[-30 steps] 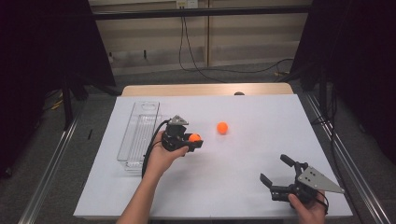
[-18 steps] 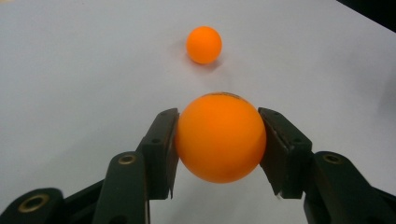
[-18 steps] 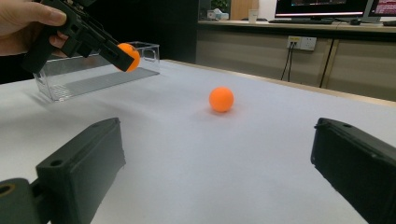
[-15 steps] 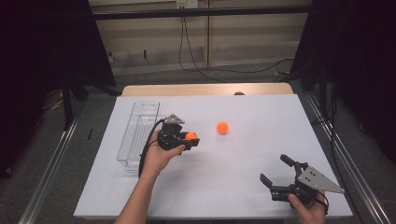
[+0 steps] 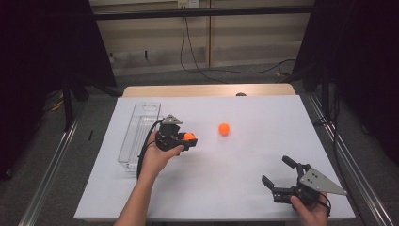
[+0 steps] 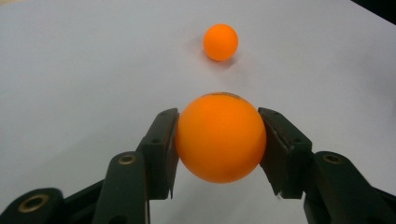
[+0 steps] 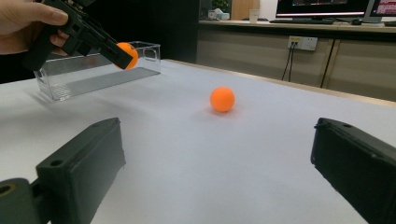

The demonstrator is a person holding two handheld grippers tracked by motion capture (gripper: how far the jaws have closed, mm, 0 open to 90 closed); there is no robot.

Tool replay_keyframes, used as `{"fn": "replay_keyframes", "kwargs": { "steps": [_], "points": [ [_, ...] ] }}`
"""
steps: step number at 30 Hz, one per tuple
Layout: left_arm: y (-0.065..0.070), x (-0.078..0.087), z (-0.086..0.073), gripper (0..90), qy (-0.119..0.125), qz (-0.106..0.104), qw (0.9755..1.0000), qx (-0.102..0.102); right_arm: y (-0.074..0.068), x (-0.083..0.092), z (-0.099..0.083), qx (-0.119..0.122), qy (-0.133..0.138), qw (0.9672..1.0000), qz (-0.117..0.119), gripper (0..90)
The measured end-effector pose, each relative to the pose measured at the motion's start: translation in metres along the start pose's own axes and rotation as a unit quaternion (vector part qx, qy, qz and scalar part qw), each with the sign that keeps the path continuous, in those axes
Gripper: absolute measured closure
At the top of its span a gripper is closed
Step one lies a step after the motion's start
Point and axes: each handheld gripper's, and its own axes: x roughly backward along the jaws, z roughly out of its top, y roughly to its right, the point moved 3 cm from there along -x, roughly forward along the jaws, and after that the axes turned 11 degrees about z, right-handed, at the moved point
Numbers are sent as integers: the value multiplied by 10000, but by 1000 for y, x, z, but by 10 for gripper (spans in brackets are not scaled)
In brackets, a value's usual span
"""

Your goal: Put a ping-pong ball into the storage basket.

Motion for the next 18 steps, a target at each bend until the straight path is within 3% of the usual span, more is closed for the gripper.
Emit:
{"fn": "replay_keyframes", "kwargs": {
  "steps": [18],
  "points": [
    [-10,10,1,504,86,79,9999,61,0,0,0,15,-18,10000,11,21]
  ]
}}
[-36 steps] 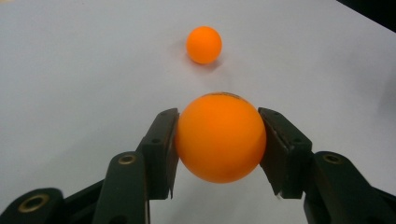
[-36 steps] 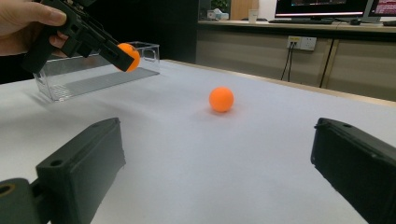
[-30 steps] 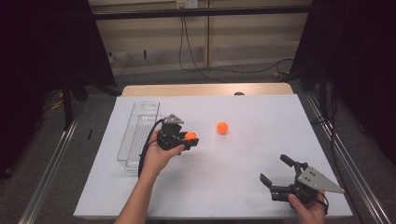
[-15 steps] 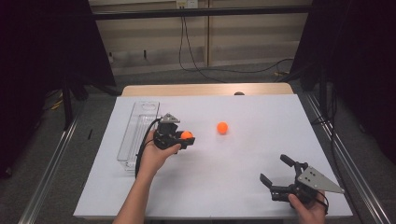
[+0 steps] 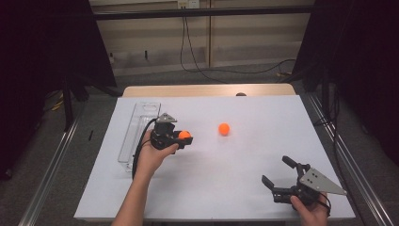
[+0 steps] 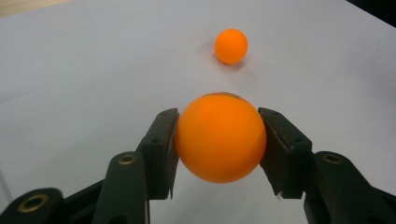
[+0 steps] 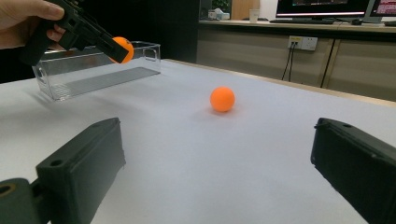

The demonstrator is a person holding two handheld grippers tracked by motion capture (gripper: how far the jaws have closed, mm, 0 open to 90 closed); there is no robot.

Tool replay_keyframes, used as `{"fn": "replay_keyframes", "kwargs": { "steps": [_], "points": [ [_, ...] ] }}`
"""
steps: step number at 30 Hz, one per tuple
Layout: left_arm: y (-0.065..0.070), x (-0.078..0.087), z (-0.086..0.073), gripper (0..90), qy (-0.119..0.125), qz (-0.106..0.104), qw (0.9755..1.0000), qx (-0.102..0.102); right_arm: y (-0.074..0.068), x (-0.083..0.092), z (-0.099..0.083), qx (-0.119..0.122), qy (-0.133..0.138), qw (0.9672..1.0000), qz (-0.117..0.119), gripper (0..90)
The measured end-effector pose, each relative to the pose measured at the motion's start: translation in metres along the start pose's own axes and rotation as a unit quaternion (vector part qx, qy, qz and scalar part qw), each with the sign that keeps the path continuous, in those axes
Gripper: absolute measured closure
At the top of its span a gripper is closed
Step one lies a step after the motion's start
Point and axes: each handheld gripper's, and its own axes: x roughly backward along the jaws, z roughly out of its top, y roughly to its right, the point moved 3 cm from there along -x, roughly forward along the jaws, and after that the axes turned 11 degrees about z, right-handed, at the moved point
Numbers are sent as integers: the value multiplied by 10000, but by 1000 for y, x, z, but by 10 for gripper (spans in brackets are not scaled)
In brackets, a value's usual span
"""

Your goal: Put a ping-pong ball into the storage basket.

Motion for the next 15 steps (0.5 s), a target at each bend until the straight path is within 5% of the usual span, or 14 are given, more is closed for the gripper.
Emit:
{"fn": "replay_keyframes", "kwargs": {
  "steps": [15],
  "points": [
    [-3,3,0,505,-7,19,10000,19,0,0,0,16,1,10000,6,23]
  ]
}}
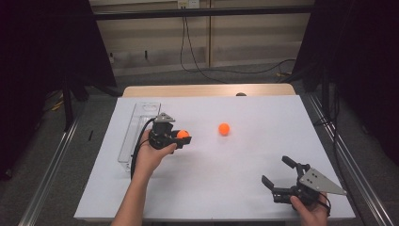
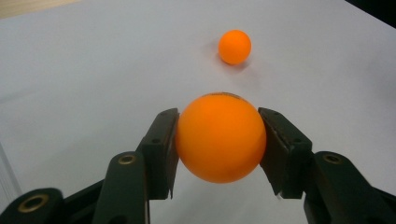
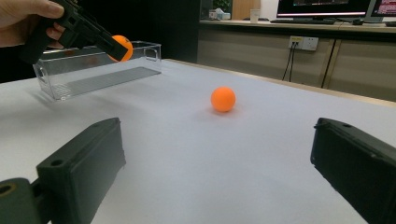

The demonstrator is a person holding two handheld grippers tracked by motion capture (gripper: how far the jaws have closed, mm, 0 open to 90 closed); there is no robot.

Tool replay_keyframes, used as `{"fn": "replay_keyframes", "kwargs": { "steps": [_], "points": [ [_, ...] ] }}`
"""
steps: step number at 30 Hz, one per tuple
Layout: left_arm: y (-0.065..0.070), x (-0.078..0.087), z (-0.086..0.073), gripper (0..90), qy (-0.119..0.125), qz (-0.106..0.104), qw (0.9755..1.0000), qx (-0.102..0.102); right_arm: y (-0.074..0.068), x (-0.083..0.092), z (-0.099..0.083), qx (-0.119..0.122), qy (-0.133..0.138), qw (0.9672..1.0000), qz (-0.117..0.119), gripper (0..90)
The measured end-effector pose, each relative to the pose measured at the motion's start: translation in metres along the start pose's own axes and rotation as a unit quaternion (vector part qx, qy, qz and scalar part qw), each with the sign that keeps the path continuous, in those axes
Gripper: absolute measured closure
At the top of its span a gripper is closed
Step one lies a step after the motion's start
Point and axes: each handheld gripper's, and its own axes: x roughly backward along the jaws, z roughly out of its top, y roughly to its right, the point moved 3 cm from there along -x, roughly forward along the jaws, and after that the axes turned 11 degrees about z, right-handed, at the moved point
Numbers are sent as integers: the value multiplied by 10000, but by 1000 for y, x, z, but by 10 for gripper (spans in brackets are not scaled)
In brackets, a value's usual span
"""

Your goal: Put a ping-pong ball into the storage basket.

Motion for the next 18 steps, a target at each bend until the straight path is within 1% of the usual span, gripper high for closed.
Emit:
{"fn": "replay_keyframes", "kwargs": {
  "steps": [4,18],
  "points": [
    [-1,1,0,504,0,38,10000,-14,0,0,0,-2,1,10000,2,23],
    [-7,7,1,505,59,87,9999,53,0,0,0,-2,1,10000,4,23]
  ]
}}
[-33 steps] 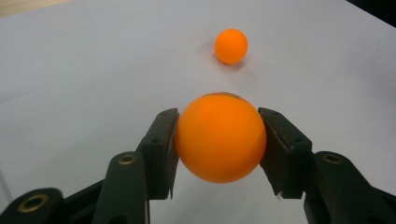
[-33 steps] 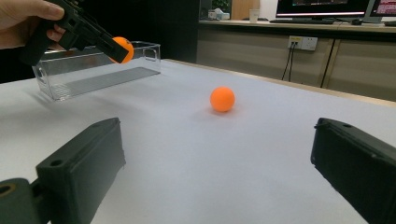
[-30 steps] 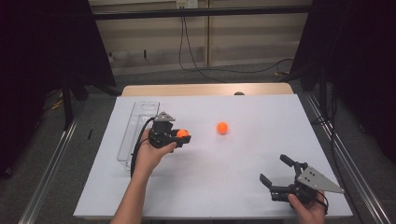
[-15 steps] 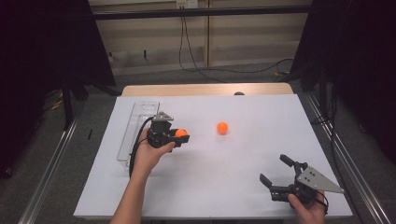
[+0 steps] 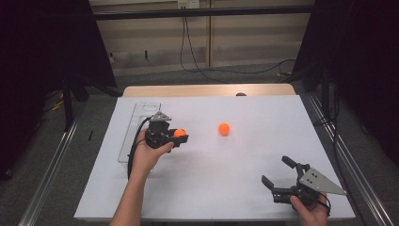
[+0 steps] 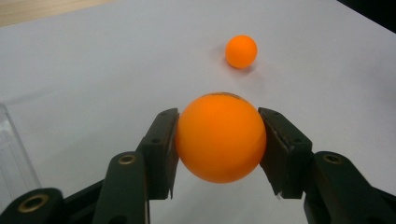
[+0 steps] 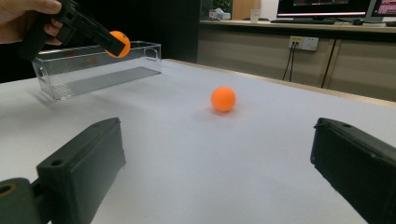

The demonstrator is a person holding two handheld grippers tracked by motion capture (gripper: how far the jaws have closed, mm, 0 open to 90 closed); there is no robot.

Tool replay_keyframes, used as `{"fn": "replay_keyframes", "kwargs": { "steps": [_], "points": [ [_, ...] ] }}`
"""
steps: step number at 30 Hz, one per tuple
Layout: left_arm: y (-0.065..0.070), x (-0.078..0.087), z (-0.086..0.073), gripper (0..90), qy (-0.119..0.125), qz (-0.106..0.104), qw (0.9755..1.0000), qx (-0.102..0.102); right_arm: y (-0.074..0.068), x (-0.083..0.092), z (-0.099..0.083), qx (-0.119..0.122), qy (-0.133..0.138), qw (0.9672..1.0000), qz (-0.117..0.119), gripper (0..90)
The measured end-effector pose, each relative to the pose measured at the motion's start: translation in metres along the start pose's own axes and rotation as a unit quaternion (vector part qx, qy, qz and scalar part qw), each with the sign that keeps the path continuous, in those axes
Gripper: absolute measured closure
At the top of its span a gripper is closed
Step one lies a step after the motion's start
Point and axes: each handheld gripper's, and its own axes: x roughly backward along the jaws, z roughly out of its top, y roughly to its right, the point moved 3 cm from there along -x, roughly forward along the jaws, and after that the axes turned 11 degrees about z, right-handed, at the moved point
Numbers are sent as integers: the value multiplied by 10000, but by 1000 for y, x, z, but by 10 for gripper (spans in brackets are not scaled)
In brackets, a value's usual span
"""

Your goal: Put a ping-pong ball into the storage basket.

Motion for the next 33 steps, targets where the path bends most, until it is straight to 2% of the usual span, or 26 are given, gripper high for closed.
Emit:
{"fn": "replay_keyframes", "kwargs": {
  "steps": [9,33],
  "points": [
    [-2,2,0,505,4,3,10000,80,0,0,0,-1,1,10000,1,23],
    [-9,9,1,504,53,178,9998,109,0,0,0,4,2,10000,6,23]
  ]
}}
